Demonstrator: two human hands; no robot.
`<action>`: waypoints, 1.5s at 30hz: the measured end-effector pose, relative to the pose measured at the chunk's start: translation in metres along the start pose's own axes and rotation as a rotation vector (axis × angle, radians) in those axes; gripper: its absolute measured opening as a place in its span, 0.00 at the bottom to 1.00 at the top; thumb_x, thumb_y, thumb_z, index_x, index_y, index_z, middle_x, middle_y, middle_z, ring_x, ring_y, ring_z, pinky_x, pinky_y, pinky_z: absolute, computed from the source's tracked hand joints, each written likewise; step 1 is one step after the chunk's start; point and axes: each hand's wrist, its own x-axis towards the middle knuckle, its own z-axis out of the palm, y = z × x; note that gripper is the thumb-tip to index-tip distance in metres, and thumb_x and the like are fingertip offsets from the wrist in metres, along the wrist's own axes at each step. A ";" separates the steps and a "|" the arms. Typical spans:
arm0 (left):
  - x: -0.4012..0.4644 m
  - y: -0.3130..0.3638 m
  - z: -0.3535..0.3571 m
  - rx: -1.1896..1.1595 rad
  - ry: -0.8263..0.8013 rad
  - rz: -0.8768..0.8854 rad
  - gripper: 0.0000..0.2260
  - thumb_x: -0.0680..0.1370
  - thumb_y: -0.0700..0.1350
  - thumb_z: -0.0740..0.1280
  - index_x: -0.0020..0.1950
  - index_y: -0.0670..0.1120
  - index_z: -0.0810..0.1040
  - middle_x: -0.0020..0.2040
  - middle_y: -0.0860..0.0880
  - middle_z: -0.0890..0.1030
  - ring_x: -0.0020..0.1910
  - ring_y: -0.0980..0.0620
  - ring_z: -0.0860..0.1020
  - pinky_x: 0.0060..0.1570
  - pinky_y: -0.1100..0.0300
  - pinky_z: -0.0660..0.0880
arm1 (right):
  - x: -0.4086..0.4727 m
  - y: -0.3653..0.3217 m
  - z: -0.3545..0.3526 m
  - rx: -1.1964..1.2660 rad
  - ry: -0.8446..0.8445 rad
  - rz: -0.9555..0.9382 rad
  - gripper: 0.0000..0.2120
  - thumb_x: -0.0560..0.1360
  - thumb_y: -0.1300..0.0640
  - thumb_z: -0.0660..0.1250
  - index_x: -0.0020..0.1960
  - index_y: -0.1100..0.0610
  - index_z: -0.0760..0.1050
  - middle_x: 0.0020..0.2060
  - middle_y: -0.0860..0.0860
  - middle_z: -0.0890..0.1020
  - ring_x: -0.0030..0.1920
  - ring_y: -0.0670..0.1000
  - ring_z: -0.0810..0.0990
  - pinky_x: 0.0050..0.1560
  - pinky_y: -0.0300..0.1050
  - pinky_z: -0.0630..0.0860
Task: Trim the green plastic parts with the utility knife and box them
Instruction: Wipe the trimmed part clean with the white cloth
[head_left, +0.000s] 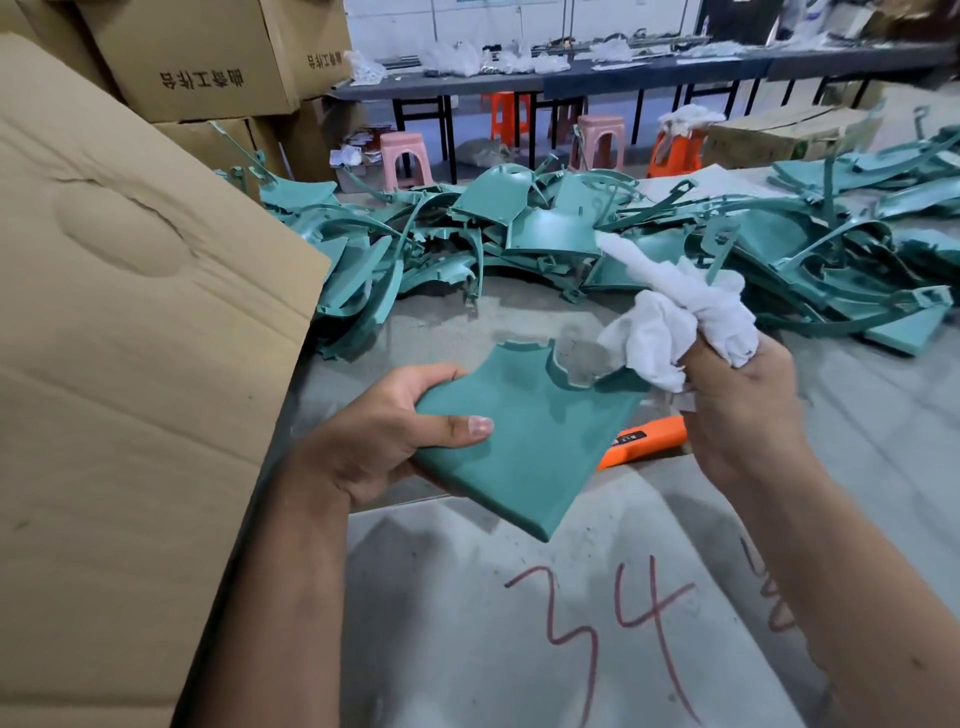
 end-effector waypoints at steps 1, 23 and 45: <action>-0.002 0.001 -0.002 -0.011 -0.014 -0.022 0.16 0.69 0.39 0.76 0.56 0.42 0.83 0.54 0.38 0.85 0.47 0.44 0.85 0.41 0.51 0.84 | 0.001 -0.001 -0.001 0.058 -0.011 0.021 0.04 0.76 0.59 0.76 0.50 0.57 0.84 0.46 0.54 0.83 0.44 0.52 0.80 0.42 0.46 0.79; 0.026 -0.001 0.033 0.912 0.387 0.810 0.08 0.74 0.48 0.76 0.52 0.49 0.88 0.62 0.52 0.83 0.78 0.44 0.65 0.78 0.34 0.42 | 0.011 -0.002 -0.010 0.216 0.243 0.115 0.05 0.77 0.64 0.72 0.51 0.65 0.79 0.50 0.62 0.86 0.33 0.56 0.81 0.32 0.45 0.74; 0.028 -0.011 0.032 -0.218 0.416 0.469 0.13 0.76 0.40 0.71 0.60 0.44 0.83 0.57 0.43 0.86 0.57 0.42 0.84 0.56 0.49 0.81 | 0.017 -0.001 -0.027 -0.467 0.255 -0.481 0.10 0.75 0.70 0.63 0.47 0.55 0.74 0.39 0.40 0.75 0.41 0.46 0.72 0.43 0.43 0.70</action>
